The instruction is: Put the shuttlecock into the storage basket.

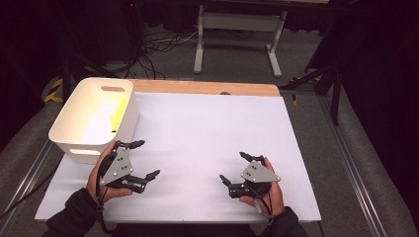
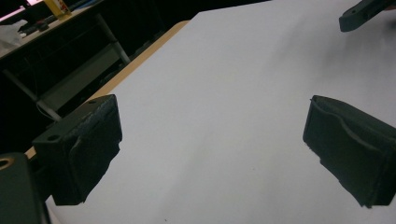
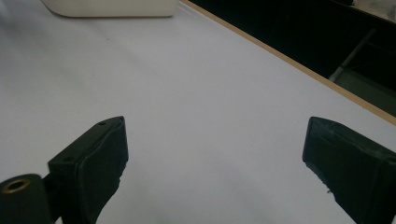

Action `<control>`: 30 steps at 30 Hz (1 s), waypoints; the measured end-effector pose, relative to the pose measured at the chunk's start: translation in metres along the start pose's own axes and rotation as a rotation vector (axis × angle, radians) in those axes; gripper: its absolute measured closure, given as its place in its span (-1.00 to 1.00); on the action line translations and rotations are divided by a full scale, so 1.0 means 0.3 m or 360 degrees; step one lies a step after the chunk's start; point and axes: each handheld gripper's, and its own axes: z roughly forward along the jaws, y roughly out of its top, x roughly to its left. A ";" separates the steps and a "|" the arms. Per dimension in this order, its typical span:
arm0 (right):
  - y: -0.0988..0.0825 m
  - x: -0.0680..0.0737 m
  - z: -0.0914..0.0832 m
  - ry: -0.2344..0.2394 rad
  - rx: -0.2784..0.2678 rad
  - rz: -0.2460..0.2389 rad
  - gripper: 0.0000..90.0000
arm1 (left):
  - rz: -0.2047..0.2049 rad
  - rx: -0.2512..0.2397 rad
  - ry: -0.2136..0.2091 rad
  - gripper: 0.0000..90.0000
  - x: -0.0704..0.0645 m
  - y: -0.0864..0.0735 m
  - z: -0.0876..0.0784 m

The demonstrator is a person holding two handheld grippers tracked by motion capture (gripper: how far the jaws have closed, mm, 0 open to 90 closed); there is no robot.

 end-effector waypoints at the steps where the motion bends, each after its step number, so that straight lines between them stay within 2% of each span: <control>1: 0.000 0.000 0.000 -0.0001 0.0001 -0.0003 -0.83 | -0.0001 0.0003 -0.0003 -0.88 -0.002 -0.006 0.000; 5: -0.001 0.001 0.002 -0.0001 0.0004 -0.0006 -0.83 | -0.0016 0.0022 -0.0001 -0.88 -0.012 -0.039 -0.004; 14: -0.002 0.008 0.003 0.0001 0.0012 -0.0028 -0.83 | -0.0131 0.0066 0.0003 -0.89 -0.023 -0.141 -0.039; 18: -0.003 0.011 0.006 0.0006 0.0015 -0.0037 -0.83 | -0.0248 0.0060 -0.0026 -0.91 -0.026 -0.193 -0.063; 19: -0.003 0.011 0.006 0.0006 0.0015 -0.0037 -0.83 | -0.0248 0.0060 -0.0026 -0.91 -0.026 -0.193 -0.063; 21: -0.006 0.015 0.010 0.0017 0.0021 -0.0045 -0.84 | -0.0322 0.0075 -0.0046 -0.92 -0.028 -0.228 -0.071; 23: -0.008 0.016 0.011 0.0023 0.0020 -0.0045 -0.84 | -0.0318 0.0095 -0.0027 -0.93 -0.030 -0.237 -0.077; 25: -0.009 0.016 0.010 0.0030 0.0016 -0.0046 -0.84 | -0.0357 0.0085 -0.0026 -0.93 -0.028 -0.249 -0.089; 30: -0.013 0.017 0.011 0.0056 0.0008 -0.0043 -0.84 | -0.0350 0.0098 -0.0001 -0.93 -0.022 -0.252 -0.103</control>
